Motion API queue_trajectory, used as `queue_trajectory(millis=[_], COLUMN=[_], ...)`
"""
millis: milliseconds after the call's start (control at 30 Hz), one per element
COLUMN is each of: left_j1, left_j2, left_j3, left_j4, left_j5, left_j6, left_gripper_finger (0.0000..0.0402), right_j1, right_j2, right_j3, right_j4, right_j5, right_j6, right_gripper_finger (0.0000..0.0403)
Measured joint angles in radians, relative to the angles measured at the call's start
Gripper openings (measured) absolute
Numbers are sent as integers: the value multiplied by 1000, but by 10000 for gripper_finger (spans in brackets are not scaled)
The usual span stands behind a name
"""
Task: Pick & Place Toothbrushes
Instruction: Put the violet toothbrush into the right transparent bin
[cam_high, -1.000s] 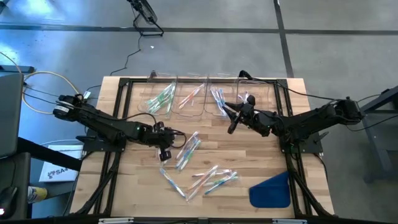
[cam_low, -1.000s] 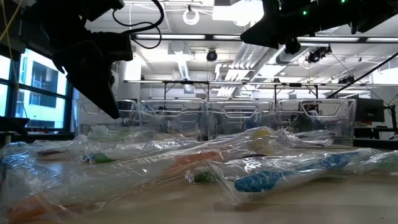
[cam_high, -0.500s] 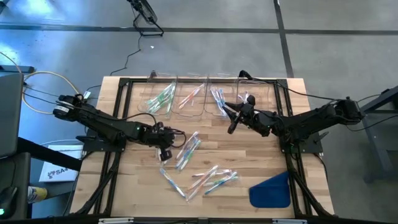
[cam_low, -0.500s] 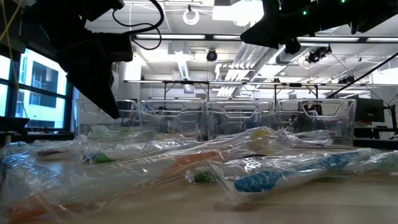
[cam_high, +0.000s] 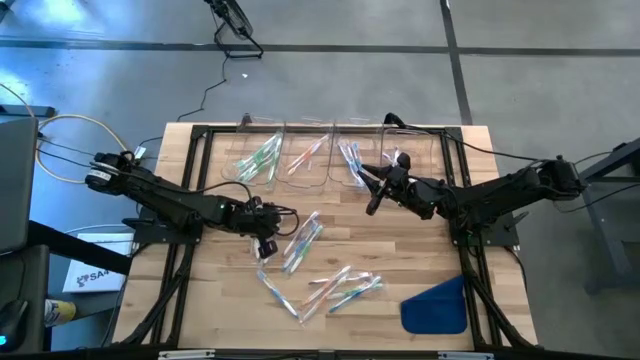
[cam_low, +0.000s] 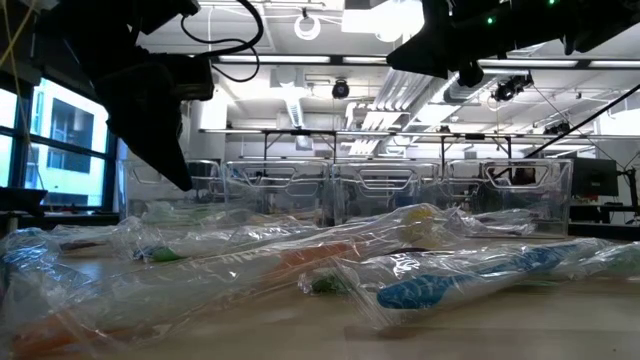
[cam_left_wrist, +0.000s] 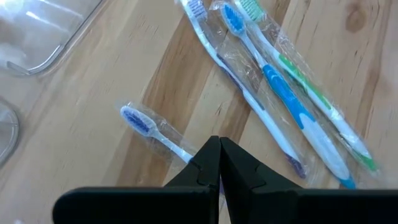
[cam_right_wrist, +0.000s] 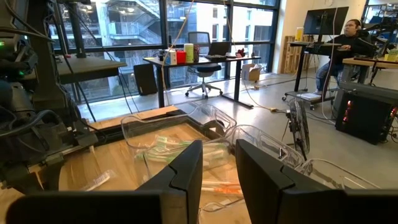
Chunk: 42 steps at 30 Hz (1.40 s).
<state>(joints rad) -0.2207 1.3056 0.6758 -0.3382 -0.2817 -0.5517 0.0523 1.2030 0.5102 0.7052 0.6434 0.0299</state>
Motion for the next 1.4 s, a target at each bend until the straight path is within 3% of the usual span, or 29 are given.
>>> queue_trajectory(millis=[867, 1100, 1400], left_j1=[0, 0, -2], left_j2=[0, 0, 0], left_j3=[0, 0, 0], left_j4=[0, 0, 86], left_j5=[-1, -1, 0], left_j6=[8, 93, 102], left_gripper_finger=[5, 5, 5], right_j1=[0, 0, 0], right_j2=[0, 1, 1], right_j3=[0, 0, 0], right_j4=[28, 29, 2], right_j5=[0, 0, 0], right_j6=[3, 2, 3], right_gripper_finger=[90, 90, 90])
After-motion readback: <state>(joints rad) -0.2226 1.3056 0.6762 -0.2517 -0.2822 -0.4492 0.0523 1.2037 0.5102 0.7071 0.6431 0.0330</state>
